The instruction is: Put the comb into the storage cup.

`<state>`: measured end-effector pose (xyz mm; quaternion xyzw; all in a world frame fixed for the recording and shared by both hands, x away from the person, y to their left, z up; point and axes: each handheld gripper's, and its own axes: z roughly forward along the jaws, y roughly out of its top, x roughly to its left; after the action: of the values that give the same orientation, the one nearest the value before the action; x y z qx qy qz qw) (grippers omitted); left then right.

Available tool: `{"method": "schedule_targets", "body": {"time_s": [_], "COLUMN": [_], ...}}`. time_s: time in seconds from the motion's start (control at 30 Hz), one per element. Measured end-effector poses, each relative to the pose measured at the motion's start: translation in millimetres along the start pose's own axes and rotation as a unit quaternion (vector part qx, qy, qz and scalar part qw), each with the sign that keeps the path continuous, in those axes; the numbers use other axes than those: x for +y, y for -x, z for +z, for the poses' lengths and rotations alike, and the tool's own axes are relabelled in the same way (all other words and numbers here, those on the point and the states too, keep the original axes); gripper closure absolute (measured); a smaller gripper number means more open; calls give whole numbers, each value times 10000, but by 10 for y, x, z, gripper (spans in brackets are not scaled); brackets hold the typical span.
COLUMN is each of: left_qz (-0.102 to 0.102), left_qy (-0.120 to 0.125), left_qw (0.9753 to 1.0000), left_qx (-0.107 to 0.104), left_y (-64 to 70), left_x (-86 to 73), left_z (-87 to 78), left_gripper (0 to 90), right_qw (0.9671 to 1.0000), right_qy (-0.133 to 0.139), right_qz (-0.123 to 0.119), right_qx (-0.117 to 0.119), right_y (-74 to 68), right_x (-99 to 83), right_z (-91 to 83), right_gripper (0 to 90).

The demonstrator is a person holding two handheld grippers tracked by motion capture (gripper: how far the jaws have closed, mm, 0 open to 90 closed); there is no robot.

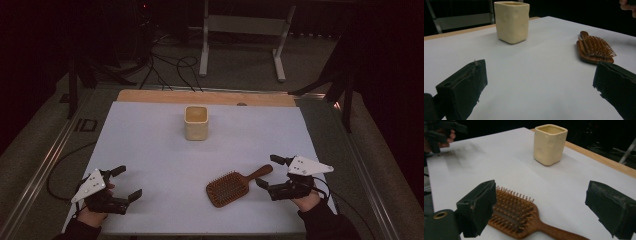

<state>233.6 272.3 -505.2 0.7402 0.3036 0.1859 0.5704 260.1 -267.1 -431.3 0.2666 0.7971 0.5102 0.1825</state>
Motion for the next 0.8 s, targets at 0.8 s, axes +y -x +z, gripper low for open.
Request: {"method": "schedule_targets", "body": {"time_s": [0.8], "left_qz": [-20], "left_qy": [20], "left_qw": [10000], "left_qx": [-19], "left_y": [-7], "left_x": [-4], "left_z": [1], "left_gripper": [0], "right_qw": [9987], "right_qy": [-455], "right_qz": [168], "right_qx": [-161], "right_y": [415], "right_x": [24], "right_z": [363], "right_gripper": [255]}}
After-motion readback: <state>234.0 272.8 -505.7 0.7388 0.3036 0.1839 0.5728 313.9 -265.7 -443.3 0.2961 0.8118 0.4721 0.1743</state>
